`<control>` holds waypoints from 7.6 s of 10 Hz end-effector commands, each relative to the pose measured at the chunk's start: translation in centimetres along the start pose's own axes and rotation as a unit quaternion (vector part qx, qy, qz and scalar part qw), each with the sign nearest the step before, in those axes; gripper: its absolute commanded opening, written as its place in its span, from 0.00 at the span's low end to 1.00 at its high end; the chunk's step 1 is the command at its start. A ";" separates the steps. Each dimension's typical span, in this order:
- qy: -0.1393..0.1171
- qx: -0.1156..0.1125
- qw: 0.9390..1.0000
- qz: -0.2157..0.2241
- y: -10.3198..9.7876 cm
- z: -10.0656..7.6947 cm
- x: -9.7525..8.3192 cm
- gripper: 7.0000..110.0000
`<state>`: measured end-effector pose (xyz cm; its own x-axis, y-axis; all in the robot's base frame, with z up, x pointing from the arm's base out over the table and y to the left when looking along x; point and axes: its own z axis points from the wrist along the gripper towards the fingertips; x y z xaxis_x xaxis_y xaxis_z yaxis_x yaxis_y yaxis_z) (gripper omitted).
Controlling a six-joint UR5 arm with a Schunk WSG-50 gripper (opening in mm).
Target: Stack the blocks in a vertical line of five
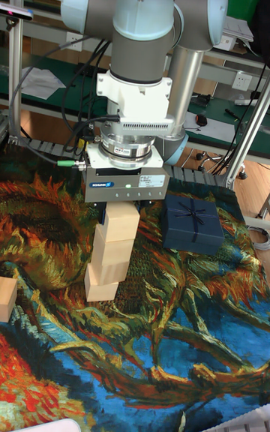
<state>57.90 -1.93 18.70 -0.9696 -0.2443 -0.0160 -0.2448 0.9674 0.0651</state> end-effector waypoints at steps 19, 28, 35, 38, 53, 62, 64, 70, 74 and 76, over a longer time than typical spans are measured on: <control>-0.010 -0.029 0.999 -0.040 0.4 -0.2 -0.7 0.57; -0.002 -0.006 0.999 -0.049 -0.1 -1.6 -0.3 1.00; -0.031 -0.046 0.998 -0.025 -6.0 -6.2 -1.7 0.79; -0.022 0.033 0.999 -0.015 -12.1 -5.1 -2.4 0.79; -0.021 0.038 0.989 0.142 -23.1 12.6 -7.5 0.79; -0.018 0.003 0.988 0.152 -22.6 14.7 -4.6 0.57; -0.018 0.003 0.989 0.146 -22.5 14.6 -4.6 0.57; -0.028 -0.005 0.989 0.145 -22.3 15.3 -4.2 0.57; -0.035 0.017 0.988 0.149 -23.0 15.5 -4.2 0.79; -0.035 0.018 0.987 0.155 -22.7 15.4 -4.0 0.79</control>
<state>67.41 -22.01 1.79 -0.9970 0.0507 -0.0585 0.0483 0.9980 0.0413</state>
